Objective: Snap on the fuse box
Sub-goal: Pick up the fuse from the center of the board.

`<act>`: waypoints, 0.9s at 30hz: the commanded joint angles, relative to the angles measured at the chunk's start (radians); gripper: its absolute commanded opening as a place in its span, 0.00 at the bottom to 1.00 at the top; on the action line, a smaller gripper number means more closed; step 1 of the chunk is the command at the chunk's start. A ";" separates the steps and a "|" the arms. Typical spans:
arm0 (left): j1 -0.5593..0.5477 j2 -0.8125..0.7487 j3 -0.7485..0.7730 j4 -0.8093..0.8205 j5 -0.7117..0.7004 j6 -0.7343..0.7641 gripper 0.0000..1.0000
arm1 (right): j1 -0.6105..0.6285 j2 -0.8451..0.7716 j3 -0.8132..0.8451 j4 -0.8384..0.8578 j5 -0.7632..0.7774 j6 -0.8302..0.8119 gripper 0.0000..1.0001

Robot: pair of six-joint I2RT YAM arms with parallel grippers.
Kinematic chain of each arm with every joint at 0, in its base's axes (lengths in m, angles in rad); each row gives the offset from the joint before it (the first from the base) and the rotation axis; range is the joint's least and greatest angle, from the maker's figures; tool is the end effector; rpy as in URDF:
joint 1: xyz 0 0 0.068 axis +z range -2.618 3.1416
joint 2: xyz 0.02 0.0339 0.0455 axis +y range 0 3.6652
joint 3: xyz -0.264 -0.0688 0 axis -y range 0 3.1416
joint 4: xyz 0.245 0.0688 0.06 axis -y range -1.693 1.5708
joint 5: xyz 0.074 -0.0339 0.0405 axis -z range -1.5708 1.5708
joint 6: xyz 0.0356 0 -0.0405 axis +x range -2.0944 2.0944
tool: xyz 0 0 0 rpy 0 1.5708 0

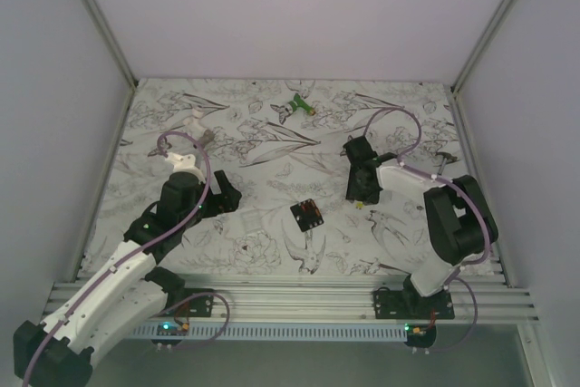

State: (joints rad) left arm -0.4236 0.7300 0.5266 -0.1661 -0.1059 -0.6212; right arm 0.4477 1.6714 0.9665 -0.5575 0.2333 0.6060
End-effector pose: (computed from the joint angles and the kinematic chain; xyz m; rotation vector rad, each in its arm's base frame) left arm 0.1632 -0.0695 0.2593 -0.2672 1.9661 -0.5867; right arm 0.2785 0.1246 0.1596 0.2682 2.7461 -0.0638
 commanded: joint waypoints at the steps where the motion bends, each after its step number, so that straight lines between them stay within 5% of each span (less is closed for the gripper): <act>1: 0.008 -0.009 0.018 -0.024 0.003 -0.010 1.00 | 0.012 0.020 0.029 -0.019 0.012 0.054 0.46; 27: 0.006 0.015 0.043 -0.014 0.097 -0.052 1.00 | 0.051 -0.093 -0.013 0.047 -0.009 0.053 0.26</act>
State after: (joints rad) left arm -0.4236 0.7315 0.5316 -0.1669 -0.0677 -0.6453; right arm 0.4728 1.6512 0.9565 -0.5606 0.2333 0.6437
